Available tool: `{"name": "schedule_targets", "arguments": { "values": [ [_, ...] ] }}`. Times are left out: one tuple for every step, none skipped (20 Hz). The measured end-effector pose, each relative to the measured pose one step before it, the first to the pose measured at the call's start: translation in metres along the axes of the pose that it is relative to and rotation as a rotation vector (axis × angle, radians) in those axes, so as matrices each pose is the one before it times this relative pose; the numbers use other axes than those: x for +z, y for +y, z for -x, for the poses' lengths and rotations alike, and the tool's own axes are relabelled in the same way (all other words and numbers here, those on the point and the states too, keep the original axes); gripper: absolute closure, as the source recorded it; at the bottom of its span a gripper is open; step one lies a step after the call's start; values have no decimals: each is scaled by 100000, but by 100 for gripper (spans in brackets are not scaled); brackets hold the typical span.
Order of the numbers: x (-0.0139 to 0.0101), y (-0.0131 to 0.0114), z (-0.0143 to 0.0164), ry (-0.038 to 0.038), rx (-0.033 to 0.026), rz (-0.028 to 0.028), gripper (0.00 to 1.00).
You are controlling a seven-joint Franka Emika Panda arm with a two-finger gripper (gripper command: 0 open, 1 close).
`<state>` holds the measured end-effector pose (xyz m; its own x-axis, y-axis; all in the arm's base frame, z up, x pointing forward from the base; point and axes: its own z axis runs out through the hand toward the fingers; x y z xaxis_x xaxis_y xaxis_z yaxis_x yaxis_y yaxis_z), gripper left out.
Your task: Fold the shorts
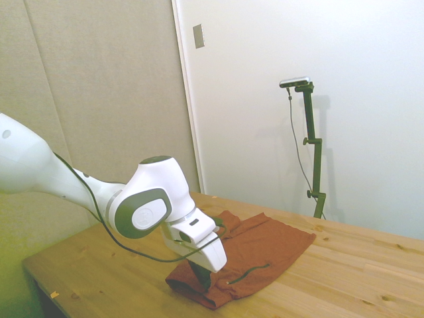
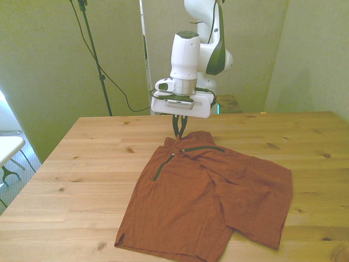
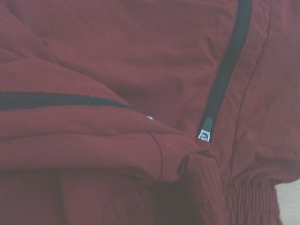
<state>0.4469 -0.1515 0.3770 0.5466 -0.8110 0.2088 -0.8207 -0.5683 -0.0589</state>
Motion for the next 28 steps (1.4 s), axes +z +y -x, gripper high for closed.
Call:
{"name": "schedule_targets", "arguments": {
  "values": [
    [-321,49,-19,204,63,-173,0],
    [-279,124,-22,5,198,5,0],
    [-157,155,-89,40,313,-51,0],
    [15,188,-111,-92,221,52,0],
    [90,206,-102,-173,156,135,0],
    [82,179,-91,-169,89,100,0],
    [30,170,-109,-73,-9,19,0],
    [-10,119,-86,7,-217,-17,0],
    [-76,79,-41,-4,-272,12,0],
    [-220,97,4,-110,-152,108,0],
    [-499,92,38,126,-279,-96,0],
    [-827,104,34,660,-177,-391,0],
    [-1078,162,82,771,-57,-586,0],
    [-1262,122,222,1017,-404,-831,0],
    [-1424,-3,406,1329,-747,-917,0],
    [-1495,-238,558,1595,-1361,-916,0],
    [-1491,-552,683,1978,-2242,-664,0],
    [-1260,-839,697,2305,-2895,-261,0],
    [-961,-1141,691,2845,-3973,80,0],
    [-649,-1477,709,3209,-4831,807,0],
    [-426,-1839,830,3747,-5130,1159,0],
    [-213,-2146,969,3996,-4465,1652,0],
    [-124,-2490,1211,4198,-4332,1446,0],
    [-73,-2549,1240,4411,-4329,1404,0],
    [-96,-2484,1096,4564,-4265,1252,0],
    [-138,-2413,962,4496,-4124,1229,0],
    [-90,-2199,756,4548,-4030,993,0],
    [-17,-2048,680,3721,-3550,438,0]
  ]
}}
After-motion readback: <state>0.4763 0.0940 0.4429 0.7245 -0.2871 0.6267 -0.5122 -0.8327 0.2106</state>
